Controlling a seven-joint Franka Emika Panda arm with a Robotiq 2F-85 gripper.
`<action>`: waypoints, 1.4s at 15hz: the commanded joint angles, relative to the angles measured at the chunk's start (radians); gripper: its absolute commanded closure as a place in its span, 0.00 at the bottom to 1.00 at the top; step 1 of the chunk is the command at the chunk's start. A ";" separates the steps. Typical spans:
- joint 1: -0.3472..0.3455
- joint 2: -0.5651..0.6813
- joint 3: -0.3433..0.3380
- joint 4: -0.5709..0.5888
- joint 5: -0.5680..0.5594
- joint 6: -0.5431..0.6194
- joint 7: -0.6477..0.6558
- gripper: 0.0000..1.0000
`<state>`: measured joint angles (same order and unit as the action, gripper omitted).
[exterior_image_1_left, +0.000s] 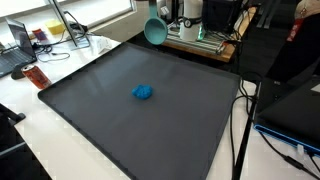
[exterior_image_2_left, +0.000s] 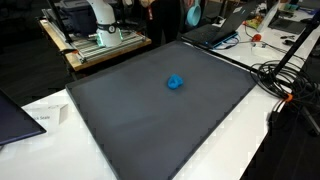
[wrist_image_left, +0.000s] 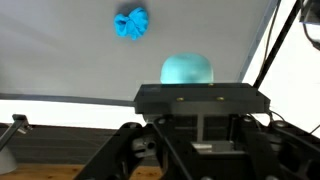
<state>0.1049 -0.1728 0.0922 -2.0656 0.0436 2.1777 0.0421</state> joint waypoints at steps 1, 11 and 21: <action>-0.006 0.050 0.009 0.008 -0.002 0.054 0.042 0.78; 0.000 0.296 -0.013 -0.019 -0.058 0.353 0.244 0.78; 0.008 0.423 -0.077 -0.017 -0.083 0.464 0.310 0.78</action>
<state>0.1057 0.2340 0.0321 -2.0878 -0.0353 2.6303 0.3248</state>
